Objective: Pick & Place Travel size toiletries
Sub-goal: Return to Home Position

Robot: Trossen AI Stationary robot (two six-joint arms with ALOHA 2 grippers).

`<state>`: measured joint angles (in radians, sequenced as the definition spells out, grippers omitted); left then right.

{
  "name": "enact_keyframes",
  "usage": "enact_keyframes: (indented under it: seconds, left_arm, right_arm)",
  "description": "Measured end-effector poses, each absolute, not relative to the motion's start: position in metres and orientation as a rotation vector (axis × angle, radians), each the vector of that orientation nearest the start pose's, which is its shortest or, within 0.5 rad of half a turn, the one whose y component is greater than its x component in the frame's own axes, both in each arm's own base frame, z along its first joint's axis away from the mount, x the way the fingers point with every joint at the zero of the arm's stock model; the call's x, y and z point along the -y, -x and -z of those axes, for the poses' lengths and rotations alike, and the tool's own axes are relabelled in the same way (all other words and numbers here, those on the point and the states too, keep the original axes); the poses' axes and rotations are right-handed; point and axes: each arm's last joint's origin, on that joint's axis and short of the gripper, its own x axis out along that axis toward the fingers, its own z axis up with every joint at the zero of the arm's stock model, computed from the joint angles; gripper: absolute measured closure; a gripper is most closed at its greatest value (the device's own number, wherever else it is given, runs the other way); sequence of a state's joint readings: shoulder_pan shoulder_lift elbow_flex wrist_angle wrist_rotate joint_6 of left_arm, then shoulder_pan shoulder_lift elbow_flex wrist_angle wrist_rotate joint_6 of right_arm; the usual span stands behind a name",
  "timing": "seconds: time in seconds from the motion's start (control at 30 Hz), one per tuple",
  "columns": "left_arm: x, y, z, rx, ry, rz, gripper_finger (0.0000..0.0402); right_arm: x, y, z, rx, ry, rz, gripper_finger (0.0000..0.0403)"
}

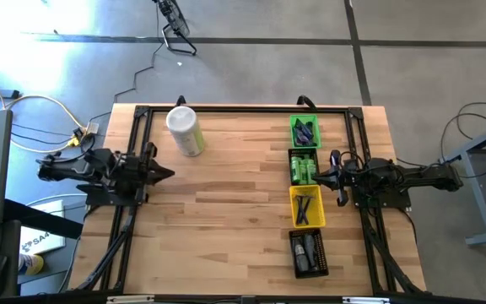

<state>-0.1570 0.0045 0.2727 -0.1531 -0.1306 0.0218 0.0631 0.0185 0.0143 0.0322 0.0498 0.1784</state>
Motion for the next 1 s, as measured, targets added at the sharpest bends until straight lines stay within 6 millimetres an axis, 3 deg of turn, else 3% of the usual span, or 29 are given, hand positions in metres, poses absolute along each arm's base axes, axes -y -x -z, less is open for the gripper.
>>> enact_keyframes:
  seconds: [0.2,0.73,1.0]
  left_arm:
    - [0.006,-0.073,-0.234,0.078,-0.017,-0.023,0.0394]
    - [0.009,-0.09,-0.181,-0.079,-0.062,-0.032,0.0394]
    - [0.009,-0.092,-0.176,-0.085,-0.079,-0.033,0.0394]
  right_arm:
    - [-0.005,-0.098,-0.17,0.024,-0.18,-0.016,0.0398]
    - [-0.005,-0.098,-0.17,0.022,-0.179,-0.016,0.0399]
    - [-0.005,-0.098,-0.17,0.021,-0.178,-0.015,0.0399]
